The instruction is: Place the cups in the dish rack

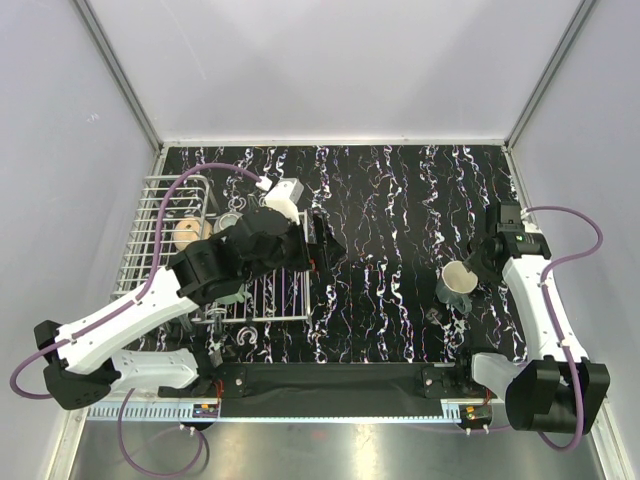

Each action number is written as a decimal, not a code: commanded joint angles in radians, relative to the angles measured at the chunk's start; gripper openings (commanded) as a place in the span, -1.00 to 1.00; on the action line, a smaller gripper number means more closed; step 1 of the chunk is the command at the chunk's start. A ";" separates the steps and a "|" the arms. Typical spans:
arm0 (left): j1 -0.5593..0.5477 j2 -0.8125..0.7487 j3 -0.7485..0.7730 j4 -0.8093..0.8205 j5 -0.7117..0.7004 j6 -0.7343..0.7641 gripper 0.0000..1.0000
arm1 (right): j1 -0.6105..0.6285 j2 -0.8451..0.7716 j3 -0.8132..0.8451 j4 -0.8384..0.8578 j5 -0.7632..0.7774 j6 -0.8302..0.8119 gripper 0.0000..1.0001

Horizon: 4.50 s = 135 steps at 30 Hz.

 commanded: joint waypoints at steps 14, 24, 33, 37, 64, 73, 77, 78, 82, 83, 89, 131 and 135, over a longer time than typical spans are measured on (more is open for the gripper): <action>-0.003 0.037 0.011 0.089 0.065 0.002 0.96 | -0.004 -0.020 -0.069 0.019 -0.030 0.069 -0.34; -0.002 0.057 0.026 0.094 0.078 -0.001 0.96 | -0.004 -0.023 -0.105 0.068 -0.099 0.075 -0.92; -0.003 0.104 0.046 0.100 0.092 -0.012 0.96 | 0.128 -0.054 -0.042 0.105 -0.221 -0.027 -1.00; -0.003 0.118 0.059 0.082 0.083 -0.017 0.95 | 0.295 -0.021 0.005 0.096 -0.224 -0.043 -1.00; -0.009 0.158 -0.006 0.048 0.065 -0.115 0.75 | 0.738 0.136 0.084 0.142 -0.093 0.058 -0.54; -0.031 0.250 -0.009 0.063 0.066 -0.115 0.72 | 0.742 0.098 0.107 0.096 -0.072 0.045 0.37; -0.031 0.311 0.006 0.062 0.058 -0.109 0.70 | 0.743 0.062 0.150 0.039 -0.014 0.022 0.48; -0.031 0.325 0.022 0.054 0.057 -0.109 0.69 | 0.743 0.052 0.173 0.016 -0.003 0.002 0.48; -0.031 0.396 0.052 0.048 0.055 -0.098 0.65 | 0.743 0.024 0.231 -0.050 0.084 -0.008 0.56; -0.031 0.411 0.057 0.046 0.054 -0.097 0.64 | 0.743 0.019 0.240 -0.061 0.103 -0.007 0.60; -0.032 0.555 0.114 0.034 0.080 -0.100 0.54 | 0.702 0.045 0.312 -0.177 0.275 -0.038 0.67; 0.086 0.049 -0.133 0.138 0.000 -0.060 -1.00 | 0.590 -0.030 0.299 0.147 -0.616 -0.130 0.80; 0.116 -0.155 -0.225 0.224 -0.035 -0.015 -1.00 | 0.594 -0.024 0.213 0.351 -0.912 -0.019 0.90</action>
